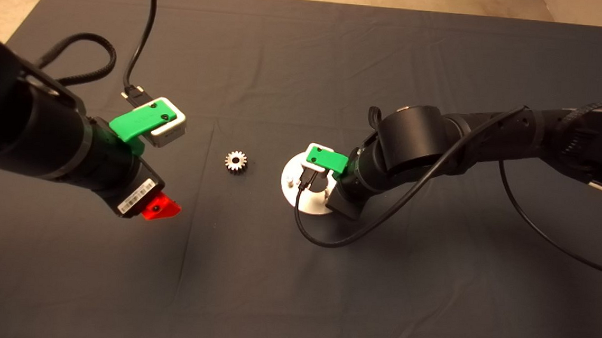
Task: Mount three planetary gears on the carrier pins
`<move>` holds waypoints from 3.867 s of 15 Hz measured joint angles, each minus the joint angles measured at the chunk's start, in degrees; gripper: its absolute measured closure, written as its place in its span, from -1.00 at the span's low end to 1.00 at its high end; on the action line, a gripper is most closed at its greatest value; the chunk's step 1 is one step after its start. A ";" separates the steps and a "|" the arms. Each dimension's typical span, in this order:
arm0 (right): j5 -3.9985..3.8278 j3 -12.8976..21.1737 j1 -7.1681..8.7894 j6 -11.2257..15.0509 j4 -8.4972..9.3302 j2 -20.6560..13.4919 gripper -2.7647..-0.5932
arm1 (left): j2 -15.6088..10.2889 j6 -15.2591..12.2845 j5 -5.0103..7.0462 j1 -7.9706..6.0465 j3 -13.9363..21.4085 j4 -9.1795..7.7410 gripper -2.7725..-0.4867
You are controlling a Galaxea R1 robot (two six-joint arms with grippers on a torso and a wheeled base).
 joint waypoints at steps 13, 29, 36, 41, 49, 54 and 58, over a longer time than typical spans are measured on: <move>-0.02 0.26 -0.01 -0.13 -0.09 -0.33 0.62 | -0.52 0.00 0.00 0.00 0.00 0.02 -1.00; -0.36 0.45 -0.17 -0.61 -0.44 -0.29 0.48 | -0.83 0.00 0.00 0.00 0.00 0.01 -1.00; -0.38 0.45 -0.17 -1.07 -0.44 -0.27 0.28 | -0.83 0.00 0.00 0.00 0.00 0.02 -1.00; -0.38 0.48 -0.17 -1.29 -0.44 -0.27 0.22 | -0.83 0.00 0.00 0.00 0.00 0.02 -1.00; -0.40 -2.61 1.45 -3.41 -0.44 -2.15 0.22 | -1.08 0.00 0.00 -0.21 0.00 0.02 -1.00; -0.40 -4.51 3.05 -5.06 -0.44 -4.50 0.22 | -1.11 0.00 0.00 -0.44 0.00 0.00 -1.00; -0.40 -5.95 3.79 -5.51 -0.46 -6.19 0.22 | -1.08 0.00 -0.02 -0.44 0.00 0.00 -1.00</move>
